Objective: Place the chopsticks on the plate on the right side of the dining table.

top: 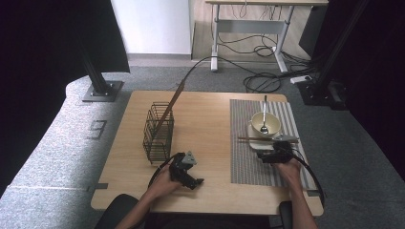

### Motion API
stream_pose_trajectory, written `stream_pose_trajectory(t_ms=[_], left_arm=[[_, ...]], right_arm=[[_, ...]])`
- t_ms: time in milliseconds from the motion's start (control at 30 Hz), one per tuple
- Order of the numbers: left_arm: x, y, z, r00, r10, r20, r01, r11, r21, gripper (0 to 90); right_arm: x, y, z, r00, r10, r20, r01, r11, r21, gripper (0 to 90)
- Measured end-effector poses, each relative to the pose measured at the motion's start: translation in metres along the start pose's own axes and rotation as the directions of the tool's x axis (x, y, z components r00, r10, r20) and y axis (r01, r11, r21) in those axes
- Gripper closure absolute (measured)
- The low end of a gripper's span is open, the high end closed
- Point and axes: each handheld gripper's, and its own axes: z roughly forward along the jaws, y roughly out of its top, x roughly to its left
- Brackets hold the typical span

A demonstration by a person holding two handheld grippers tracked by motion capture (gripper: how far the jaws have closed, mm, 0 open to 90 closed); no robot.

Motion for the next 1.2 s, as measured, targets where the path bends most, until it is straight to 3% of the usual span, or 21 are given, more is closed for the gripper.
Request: stream_pose_trajectory(t_ms=[133,600,700,800,867,1067,1200], left_arm=[[0.0,0.0,0.0,1.0,0.0,0.0,0.0,1.0,0.0,0.0],[0.0,0.0,0.0,1.0,0.0,0.0,0.0,1.0,0.0,0.0],[0.0,0.0,0.0,1.0,0.0,0.0,0.0,1.0,0.0,0.0],[0.0,0.0,0.0,1.0,0.0,0.0,0.0,1.0,0.0,0.0],[0.0,0.0,0.0,1.0,0.0,0.0,0.0,1.0,0.0,0.0],[0.0,0.0,0.0,1.0,0.0,0.0,0.0,1.0,0.0,0.0],[0.0,0.0,0.0,1.0,0.0,0.0,0.0,1.0,0.0,0.0]], right_arm=[[-0.007,-0.003,-0.001,0.9999,0.016,0.005,-0.016,0.9999,-0.003,3.9],[-0.007,-0.001,-0.001,1.0,0.01,0.001,-0.01,0.9999,-0.004,4.8],[-0.008,-0.001,-0.011,0.9996,0.008,0.027,-0.008,0.9998,-0.016,4.8],[-0.015,-0.002,-0.024,0.9959,0.028,0.086,-0.024,0.999,-0.039,5.0],[-0.022,-0.003,-0.031,0.9904,0.059,0.125,-0.052,0.9972,-0.053,5.1],[-0.047,-0.012,-0.043,0.9539,0.128,0.272,-0.109,0.9905,-0.084,3.3],[-0.057,-0.016,-0.039,0.943,0.158,0.292,-0.137,0.9863,-0.091,1.5]])
